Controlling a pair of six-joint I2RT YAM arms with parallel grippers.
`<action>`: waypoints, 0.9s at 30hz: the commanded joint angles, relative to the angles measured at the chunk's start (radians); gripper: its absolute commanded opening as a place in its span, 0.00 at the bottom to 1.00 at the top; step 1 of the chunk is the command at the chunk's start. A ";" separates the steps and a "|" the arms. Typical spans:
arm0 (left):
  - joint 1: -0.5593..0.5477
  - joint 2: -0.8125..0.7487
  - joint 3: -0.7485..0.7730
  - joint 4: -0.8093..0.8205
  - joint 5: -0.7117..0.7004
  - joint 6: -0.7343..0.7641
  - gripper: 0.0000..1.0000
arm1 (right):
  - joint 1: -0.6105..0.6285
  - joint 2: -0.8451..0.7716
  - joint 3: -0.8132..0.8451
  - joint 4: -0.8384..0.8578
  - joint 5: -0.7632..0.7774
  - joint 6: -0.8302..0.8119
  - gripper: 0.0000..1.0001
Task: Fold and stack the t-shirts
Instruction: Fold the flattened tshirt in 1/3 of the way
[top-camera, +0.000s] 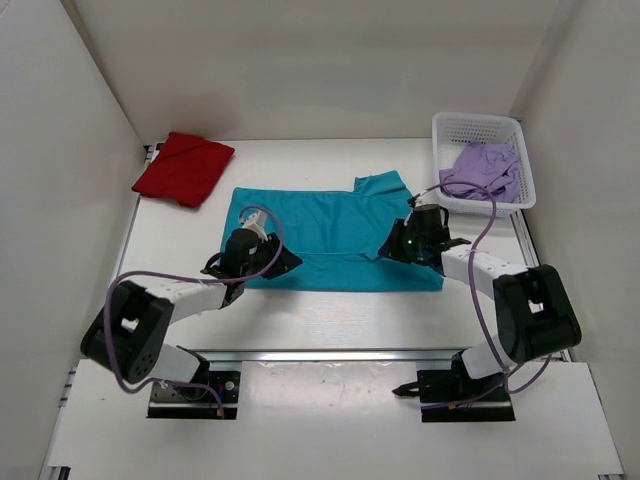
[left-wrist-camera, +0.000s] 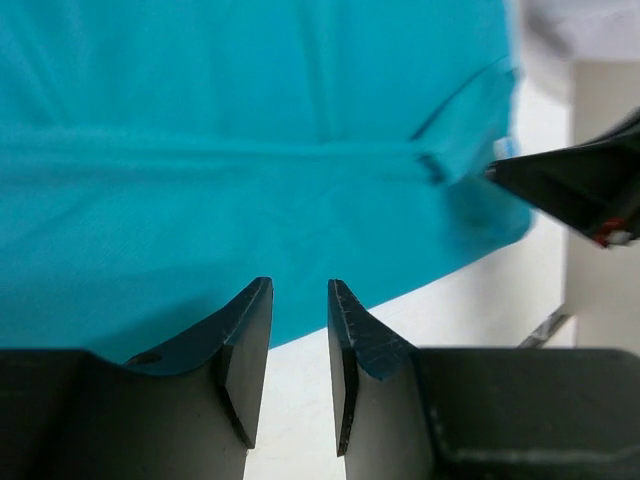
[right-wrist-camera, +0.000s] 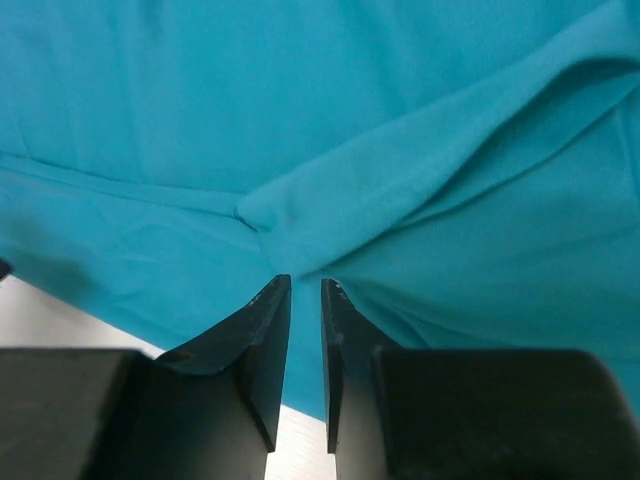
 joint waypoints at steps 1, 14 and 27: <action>-0.017 0.058 0.001 0.041 0.024 -0.001 0.39 | 0.028 -0.012 0.026 0.045 0.034 0.006 0.18; 0.028 0.085 -0.074 0.099 0.028 -0.014 0.39 | -0.004 0.074 0.004 0.079 0.019 0.008 0.00; 0.032 0.104 -0.109 0.135 0.053 -0.031 0.38 | -0.009 0.299 0.245 0.086 0.013 0.009 0.00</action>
